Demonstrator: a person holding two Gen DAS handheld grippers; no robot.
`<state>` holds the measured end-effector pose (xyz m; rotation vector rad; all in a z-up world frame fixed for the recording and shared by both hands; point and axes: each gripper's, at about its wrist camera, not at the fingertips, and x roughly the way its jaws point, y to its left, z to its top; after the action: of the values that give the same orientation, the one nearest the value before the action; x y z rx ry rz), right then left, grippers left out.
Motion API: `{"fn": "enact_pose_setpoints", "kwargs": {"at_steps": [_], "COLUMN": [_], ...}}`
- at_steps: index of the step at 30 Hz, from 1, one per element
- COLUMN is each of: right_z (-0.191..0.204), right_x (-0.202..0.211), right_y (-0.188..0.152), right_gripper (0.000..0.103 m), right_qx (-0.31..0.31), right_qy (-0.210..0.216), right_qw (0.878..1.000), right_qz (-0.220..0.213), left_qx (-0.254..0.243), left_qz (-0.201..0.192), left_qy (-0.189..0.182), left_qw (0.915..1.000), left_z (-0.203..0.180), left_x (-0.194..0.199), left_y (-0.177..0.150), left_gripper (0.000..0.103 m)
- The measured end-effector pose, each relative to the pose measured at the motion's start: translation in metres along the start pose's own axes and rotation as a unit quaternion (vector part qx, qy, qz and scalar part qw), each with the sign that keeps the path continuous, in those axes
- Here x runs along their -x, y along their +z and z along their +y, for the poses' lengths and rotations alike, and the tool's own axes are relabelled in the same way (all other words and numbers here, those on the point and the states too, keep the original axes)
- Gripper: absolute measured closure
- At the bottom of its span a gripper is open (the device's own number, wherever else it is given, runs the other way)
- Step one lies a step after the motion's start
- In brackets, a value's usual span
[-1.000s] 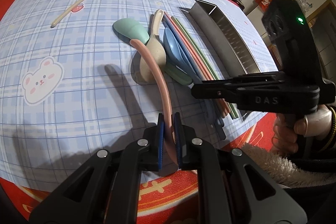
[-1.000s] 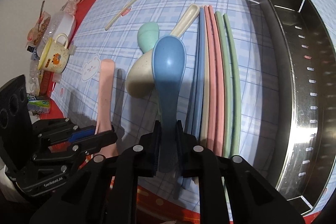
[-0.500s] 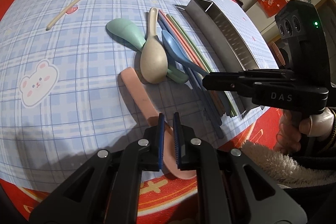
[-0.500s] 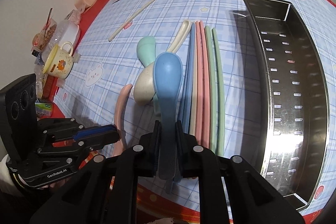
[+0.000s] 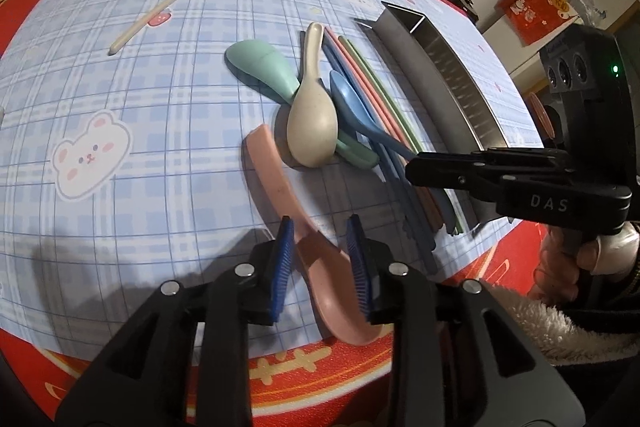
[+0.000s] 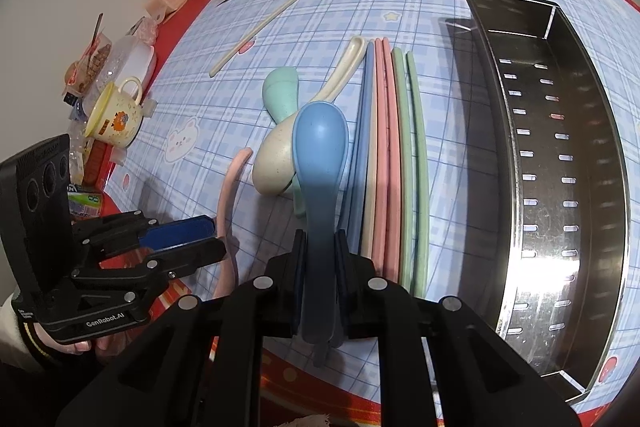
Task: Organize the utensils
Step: 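Lift the pink spoon with the left tool while the right tool lifts the blue spoon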
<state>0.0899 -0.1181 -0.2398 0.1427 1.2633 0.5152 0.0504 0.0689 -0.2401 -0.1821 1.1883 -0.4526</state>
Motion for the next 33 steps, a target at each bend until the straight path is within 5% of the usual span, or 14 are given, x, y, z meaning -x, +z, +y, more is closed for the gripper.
{"fn": "enact_pose_setpoints", "kwargs": {"at_steps": [10, 13, 18, 33], "right_z": [-0.002, -0.001, -0.005, -0.003], "right_x": [-0.002, -0.002, -0.002, 0.003], "right_y": [0.001, 0.001, 0.001, 0.002], "right_gripper": [0.089, 0.089, 0.089, 0.089], "right_qx": [-0.002, -0.001, -0.008, -0.002], "right_qy": [0.0, 0.0, -0.001, 0.003], "right_qw": [1.0, 1.0, 1.0, 1.0], "right_qz": [0.005, 0.006, 0.006, -0.007], "left_qx": [0.008, 0.016, 0.01, -0.027], "left_qz": [0.017, 0.029, 0.045, 0.008], "left_qy": [-0.019, -0.033, -0.052, -0.027], "left_qw": [0.9996, 0.9989, 0.9976, 0.9993], "left_z": [0.003, 0.006, 0.002, -0.013], "left_x": [-0.01, -0.018, -0.026, -0.012], "left_y": [0.0, 0.0, -0.001, 0.002], "left_gripper": [0.074, 0.091, 0.09, 0.094]}}
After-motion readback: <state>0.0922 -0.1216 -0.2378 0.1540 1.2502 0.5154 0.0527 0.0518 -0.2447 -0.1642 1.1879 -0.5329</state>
